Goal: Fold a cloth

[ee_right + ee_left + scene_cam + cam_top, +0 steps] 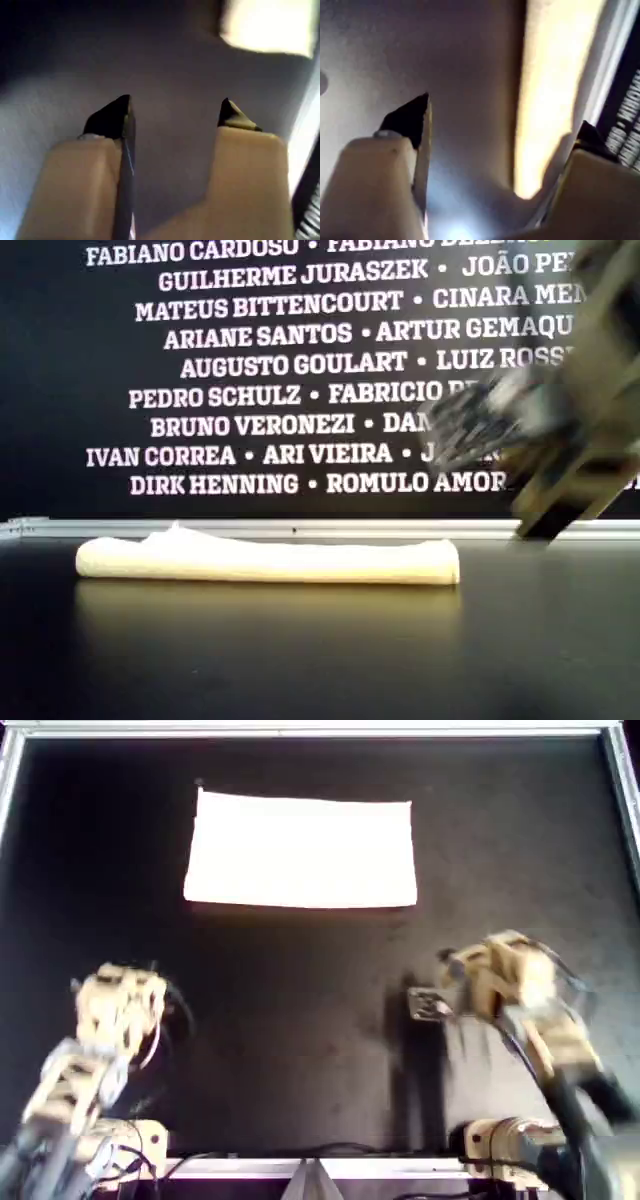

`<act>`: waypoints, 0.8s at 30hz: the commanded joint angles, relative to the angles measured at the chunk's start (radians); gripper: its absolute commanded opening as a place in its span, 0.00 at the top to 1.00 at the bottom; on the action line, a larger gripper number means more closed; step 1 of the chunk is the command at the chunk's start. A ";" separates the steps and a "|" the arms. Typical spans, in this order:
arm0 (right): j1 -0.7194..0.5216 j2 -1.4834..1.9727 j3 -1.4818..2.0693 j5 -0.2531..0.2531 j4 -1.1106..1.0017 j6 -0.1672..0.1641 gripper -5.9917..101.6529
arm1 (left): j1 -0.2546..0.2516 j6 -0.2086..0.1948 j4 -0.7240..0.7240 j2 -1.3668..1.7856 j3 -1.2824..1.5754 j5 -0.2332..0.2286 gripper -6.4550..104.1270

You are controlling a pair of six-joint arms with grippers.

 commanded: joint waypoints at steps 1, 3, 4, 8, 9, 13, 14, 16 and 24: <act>0.017 -0.193 -0.204 0.003 -0.054 0.006 0.30 | 0.003 -0.005 -0.044 -0.336 -0.261 0.005 0.04; 0.018 -0.276 -0.272 0.006 -0.054 0.006 0.30 | 0.003 -0.005 -0.044 -0.482 -0.382 0.005 0.04; 0.018 -0.302 -0.304 0.006 -0.054 0.006 0.30 | 0.003 -0.003 -0.044 -0.545 -0.436 0.005 0.04; 0.018 -0.388 -0.410 0.008 -0.054 0.005 0.31 | 0.002 -0.002 -0.044 -0.752 -0.606 0.005 0.04; 0.018 -0.408 -0.439 0.008 -0.054 0.005 0.31 | 0.002 0.006 -0.044 -0.795 -0.646 0.005 0.04; 0.018 -0.506 -0.558 0.008 -0.054 0.005 0.31 | 0.002 0.012 -0.044 -0.946 -0.785 0.003 0.04; 0.018 -0.531 -0.589 0.008 -0.054 0.005 0.31 | 0.002 0.012 -0.044 -0.980 -0.816 0.003 0.04; 0.018 -0.580 -0.647 0.008 -0.054 0.005 0.31 | 0.002 0.012 -0.044 -1.034 -0.874 0.003 0.04; 0.020 -0.755 -0.868 -0.006 -0.054 0.005 0.31 | 0.002 0.014 -0.044 -1.209 -1.088 0.003 0.04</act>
